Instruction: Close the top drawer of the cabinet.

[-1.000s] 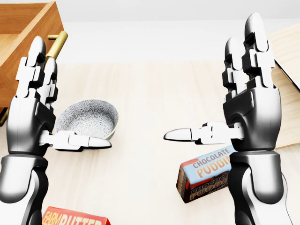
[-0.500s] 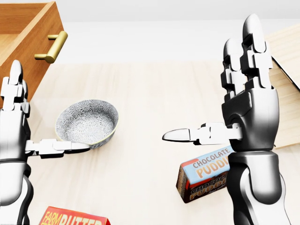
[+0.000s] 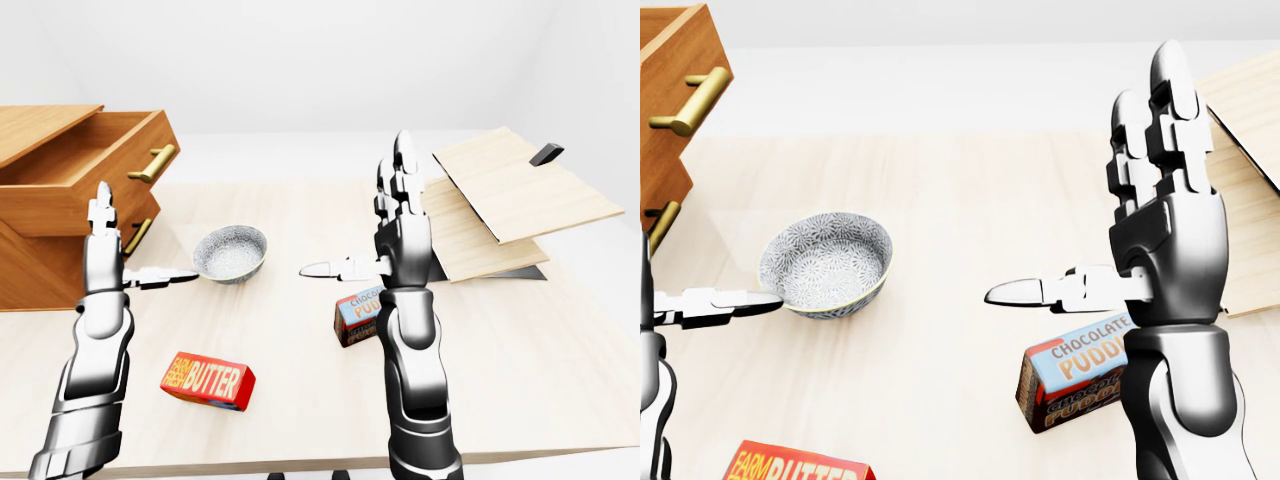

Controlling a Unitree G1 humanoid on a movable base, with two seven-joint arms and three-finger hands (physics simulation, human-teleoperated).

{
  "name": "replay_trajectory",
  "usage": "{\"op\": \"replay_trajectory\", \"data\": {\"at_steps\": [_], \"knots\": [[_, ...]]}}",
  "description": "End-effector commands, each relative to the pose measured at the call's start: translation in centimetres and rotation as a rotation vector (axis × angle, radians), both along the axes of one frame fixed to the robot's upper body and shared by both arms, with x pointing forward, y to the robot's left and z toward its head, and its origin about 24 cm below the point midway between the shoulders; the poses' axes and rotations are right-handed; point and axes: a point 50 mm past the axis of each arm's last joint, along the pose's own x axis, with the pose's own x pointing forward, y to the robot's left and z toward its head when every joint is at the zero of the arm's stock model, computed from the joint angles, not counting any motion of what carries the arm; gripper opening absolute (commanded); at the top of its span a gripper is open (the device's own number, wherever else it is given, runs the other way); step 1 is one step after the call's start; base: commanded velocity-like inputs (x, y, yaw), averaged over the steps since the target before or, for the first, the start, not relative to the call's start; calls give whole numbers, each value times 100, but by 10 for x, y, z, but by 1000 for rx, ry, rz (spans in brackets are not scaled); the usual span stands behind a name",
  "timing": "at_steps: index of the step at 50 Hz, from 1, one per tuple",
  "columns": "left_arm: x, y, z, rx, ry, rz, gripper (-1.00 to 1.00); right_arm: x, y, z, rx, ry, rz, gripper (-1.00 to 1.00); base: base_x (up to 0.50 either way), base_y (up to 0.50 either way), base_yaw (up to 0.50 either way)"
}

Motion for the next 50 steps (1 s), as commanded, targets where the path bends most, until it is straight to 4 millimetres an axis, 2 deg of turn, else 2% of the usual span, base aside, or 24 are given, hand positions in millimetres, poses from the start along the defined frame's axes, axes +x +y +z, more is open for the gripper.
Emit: {"op": "replay_trajectory", "data": {"at_steps": [1,11,38,50], "knots": [[-2,23,0,21,1,99,100,-1,1,-2,-4,7,3,100,0,0,0],[-1,39,9,45,-12,147,100,-1,2,-2,-4,7,4,100,0,0,0],[11,91,13,67,58,315,100,0,1,-5,-10,21,2,100,0,0,0],[15,111,27,82,61,373,100,0,1,-5,-10,19,1,100,0,0,0]]}}
